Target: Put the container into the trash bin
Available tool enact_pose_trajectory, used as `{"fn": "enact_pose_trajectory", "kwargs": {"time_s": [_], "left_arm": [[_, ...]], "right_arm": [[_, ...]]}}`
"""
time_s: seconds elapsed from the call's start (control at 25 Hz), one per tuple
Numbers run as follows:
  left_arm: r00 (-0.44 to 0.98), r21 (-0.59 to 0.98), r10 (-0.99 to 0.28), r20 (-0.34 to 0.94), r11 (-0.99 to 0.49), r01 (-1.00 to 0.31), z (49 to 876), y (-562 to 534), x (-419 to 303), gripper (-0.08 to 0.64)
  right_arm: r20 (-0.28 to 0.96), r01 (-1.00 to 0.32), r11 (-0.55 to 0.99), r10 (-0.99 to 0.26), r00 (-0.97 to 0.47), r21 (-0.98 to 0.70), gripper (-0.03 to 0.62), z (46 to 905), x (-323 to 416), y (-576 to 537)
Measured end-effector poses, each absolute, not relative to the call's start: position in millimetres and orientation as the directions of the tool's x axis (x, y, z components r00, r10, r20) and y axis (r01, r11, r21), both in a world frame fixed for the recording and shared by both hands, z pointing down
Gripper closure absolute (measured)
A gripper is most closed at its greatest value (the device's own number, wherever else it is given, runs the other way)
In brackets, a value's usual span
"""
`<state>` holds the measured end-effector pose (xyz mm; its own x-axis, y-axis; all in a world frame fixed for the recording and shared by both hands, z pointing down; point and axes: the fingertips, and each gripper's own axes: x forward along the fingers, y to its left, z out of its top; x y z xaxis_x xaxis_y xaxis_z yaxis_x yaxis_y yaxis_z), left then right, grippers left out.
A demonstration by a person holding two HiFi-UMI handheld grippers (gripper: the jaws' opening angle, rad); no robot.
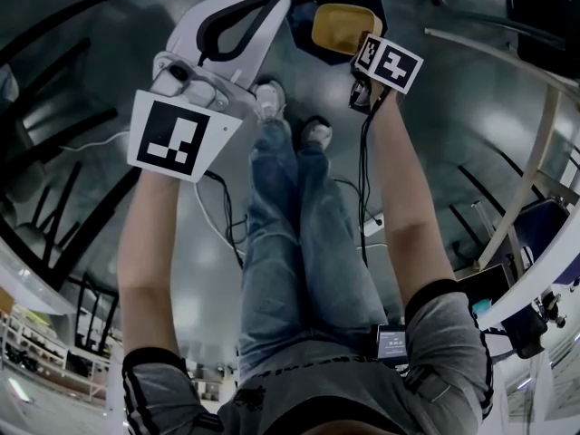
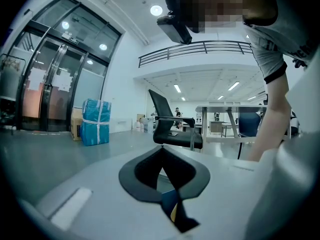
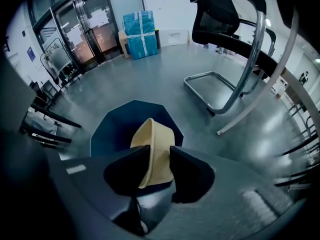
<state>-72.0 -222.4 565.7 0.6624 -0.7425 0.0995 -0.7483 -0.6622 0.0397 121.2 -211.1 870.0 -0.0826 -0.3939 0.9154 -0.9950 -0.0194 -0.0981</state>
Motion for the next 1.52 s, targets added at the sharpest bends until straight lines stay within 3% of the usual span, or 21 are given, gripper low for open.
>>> {"fn": "enact_pose_trajectory", "kwargs": {"time_s": [0.32,0.48,0.52,0.96,1.52], "left_arm": [[0.670,0.032,-0.736,0.099,-0.671,-0.741,564,-220,-65,0.540],[0.676,0.026,-0.730,0.101,-0.677,-0.736,562,-221,-63,0.540],[0.678,0.024,-0.728,0.100,-0.679,-0.733,561,-221,-62,0.541],[0.691,0.038,-0.718,0.088,-0.691,-0.722,539,-213,-51,0.540],[0.716,0.008,-0.697,0.048,-0.716,-0.698,472,-192,-26,0.541]], "right_arm": [[0.891,-0.987,0.006,-0.429,-0.147,-0.160,0.466,863,115,-211],[0.867,-0.983,0.042,-0.465,-0.177,-0.178,0.586,849,111,-208],[0.856,-0.980,0.057,-0.479,-0.194,-0.190,0.591,843,108,-207],[0.676,-0.922,0.285,-0.629,-0.385,-0.260,0.591,740,70,-196],[0.513,-0.894,0.375,-0.733,-0.448,-0.245,0.591,595,75,-169]]}}
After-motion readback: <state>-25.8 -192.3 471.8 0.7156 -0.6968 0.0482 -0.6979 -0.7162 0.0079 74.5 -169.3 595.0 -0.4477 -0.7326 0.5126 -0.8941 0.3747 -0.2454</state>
